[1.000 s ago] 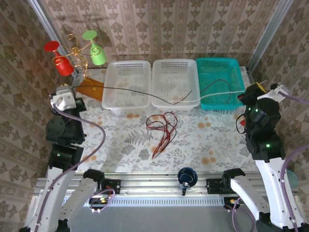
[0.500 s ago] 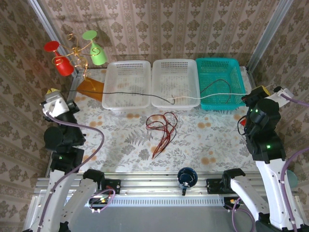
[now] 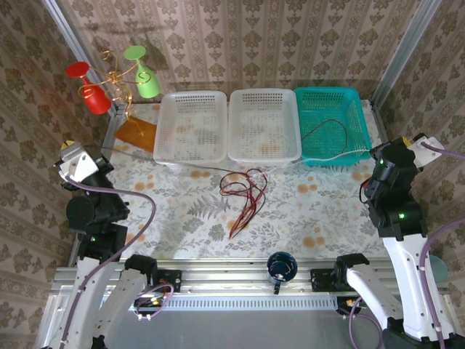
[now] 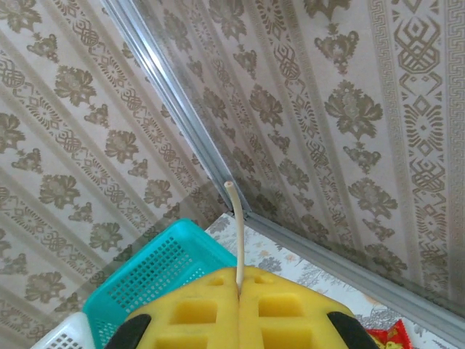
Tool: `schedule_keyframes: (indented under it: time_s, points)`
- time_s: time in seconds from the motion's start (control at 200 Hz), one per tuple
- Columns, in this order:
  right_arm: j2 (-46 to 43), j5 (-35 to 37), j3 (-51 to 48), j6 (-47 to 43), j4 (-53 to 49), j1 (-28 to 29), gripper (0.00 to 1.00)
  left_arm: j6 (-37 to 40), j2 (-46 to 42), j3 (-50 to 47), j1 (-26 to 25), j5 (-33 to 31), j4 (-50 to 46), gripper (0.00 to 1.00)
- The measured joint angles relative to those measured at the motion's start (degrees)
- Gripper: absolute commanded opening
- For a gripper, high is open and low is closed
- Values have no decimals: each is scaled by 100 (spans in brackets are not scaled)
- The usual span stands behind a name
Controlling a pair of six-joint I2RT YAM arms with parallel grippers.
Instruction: Untangle the cables
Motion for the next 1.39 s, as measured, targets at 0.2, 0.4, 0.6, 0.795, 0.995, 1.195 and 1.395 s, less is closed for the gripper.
schedule_keyframes:
  time_s: [0.2, 0.4, 0.6, 0.795, 0.995, 1.195, 1.395]
  points:
    - [122, 160, -63, -343, 15, -111, 0, -149, 170, 42, 70, 120, -579, 0]
    - [306, 455, -151, -992, 52, -612, 0, -219, 133, -138, 498, 31, -857, 0]
    - [358, 492, -389, -1307, 166, -1425, 0, -634, 129, -251, 1410, 212, -1263, 0]
    - [409, 302, -472, -1303, 173, -1880, 0, -1244, 199, -376, 2269, 831, -1845, 0]
    - [476, 114, -575, -1303, 170, -2267, 0, -1550, 481, -848, 2793, 1147, -2041, 0]
    - [459, -448, -595, -1150, 140, -2308, 0, -1971, 616, -1016, 3027, 1731, -2225, 0]
    - [245, -2000, -595, -603, 17, -2245, 0, -2277, 369, -911, 2514, 2704, -2317, 0]
